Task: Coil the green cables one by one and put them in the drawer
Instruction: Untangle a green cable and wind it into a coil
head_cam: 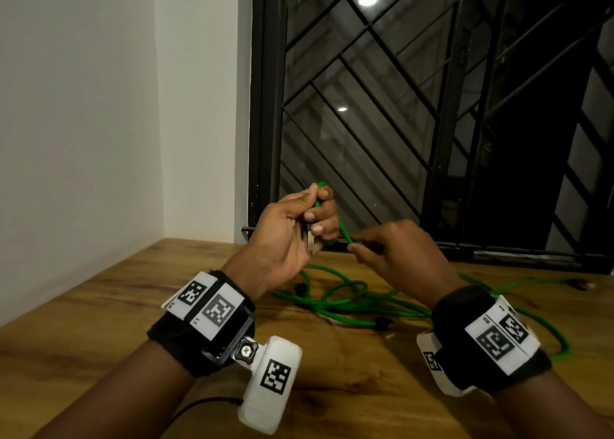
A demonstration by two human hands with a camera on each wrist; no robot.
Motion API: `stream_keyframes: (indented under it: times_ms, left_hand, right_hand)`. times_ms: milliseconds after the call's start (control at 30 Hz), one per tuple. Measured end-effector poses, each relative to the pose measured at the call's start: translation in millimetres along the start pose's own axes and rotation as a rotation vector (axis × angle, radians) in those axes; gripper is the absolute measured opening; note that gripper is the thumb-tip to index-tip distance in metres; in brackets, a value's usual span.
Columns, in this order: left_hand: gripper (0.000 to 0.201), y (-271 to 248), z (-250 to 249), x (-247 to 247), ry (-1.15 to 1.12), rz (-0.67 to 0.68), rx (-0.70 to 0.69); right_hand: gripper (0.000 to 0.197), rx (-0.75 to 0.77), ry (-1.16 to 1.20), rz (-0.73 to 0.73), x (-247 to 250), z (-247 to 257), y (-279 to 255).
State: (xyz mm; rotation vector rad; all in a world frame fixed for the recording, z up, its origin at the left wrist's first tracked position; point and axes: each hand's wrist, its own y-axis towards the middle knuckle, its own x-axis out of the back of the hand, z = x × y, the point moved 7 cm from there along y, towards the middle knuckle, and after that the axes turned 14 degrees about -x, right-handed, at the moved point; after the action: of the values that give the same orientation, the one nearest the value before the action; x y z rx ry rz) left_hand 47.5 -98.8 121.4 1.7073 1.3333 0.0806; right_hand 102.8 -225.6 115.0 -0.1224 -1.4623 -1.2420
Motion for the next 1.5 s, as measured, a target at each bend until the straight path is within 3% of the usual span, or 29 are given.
stream_keyframes:
  times_ms: [200,333,467,700,900,1067,1167,1267,1367,1500]
  left_hand:
    - [0.006,4,-10,13,0.103,-0.115,-0.126]
    - [0.028,7,-16,18,0.191,-0.129,-0.168]
    - [0.035,10,-27,21,0.255,-0.151,-0.237]
    - [0.037,11,-37,33,0.816,-0.125,-0.363]
    - [0.042,3,-33,5,1.485,0.125,-0.592]
    - [0.036,1,-27,0,1.639,0.284,-0.492]
    - [0.027,-2,-19,2,1.596,0.343,-0.356]
    - [0.017,-1,-17,3,1.566,0.375,-0.327]
    - [0.010,-2,-17,-2,1.569,0.413,-0.346]
    - [0.020,-1,-19,-2,1.680,0.439,-0.356]
  right_hand:
    - [0.035,0.075,-0.048,0.064,0,18,-5]
    - [0.035,0.137,-0.094,0.034,2,27,-7]
    - [0.034,0.189,-0.136,0.066,-4,38,-11]
    - [0.027,0.199,-0.077,-0.031,2,38,-12]
    - [0.027,0.248,-0.026,-0.089,4,42,-13]
    - [0.020,0.233,0.017,-0.161,13,37,-13]
    - [0.011,0.222,-0.015,-0.270,22,34,-14]
    - [0.017,0.169,0.004,-0.352,30,26,-14]
    - [0.020,0.163,-0.001,-0.335,29,25,-12]
    - [0.009,0.140,-0.068,-0.226,20,19,-4]
